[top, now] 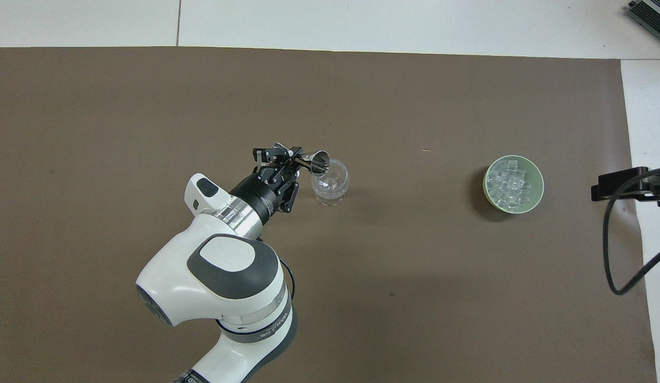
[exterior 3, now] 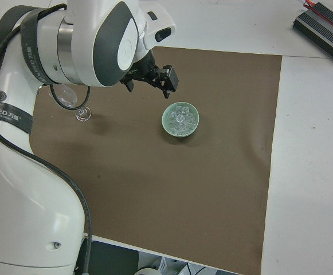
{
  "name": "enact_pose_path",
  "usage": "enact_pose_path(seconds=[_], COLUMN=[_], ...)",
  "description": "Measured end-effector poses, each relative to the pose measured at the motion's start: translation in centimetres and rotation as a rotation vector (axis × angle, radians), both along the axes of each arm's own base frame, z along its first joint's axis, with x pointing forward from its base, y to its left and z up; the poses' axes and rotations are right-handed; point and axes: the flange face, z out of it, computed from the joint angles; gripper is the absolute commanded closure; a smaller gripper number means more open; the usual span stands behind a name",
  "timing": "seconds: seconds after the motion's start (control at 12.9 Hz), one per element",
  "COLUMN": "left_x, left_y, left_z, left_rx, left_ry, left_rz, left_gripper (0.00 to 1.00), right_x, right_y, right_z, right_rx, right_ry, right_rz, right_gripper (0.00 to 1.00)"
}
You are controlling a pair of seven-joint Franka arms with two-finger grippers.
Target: Pour wine and add ice with both arms
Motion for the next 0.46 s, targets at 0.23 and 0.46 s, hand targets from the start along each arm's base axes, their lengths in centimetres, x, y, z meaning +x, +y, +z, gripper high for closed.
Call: enact_pose_path(seconds=[0.23, 0.46], left_x=[-0.15, -0.16], left_y=[0.00, -0.04], left_z=[-0.06, 0.00], left_rx=[0.028, 0.048], left_ry=[-0.011, -0.021], left_rz=[-0.007, -0.013], left_gripper=[1.00, 1.00], right_x=[0.00, 0.00], right_y=[0.00, 0.00], right_z=[0.00, 0.00], right_rx=[0.000, 0.000], right_ry=[0.000, 0.000], right_rz=[0.000, 0.000], right_gripper=[0.00, 0.00])
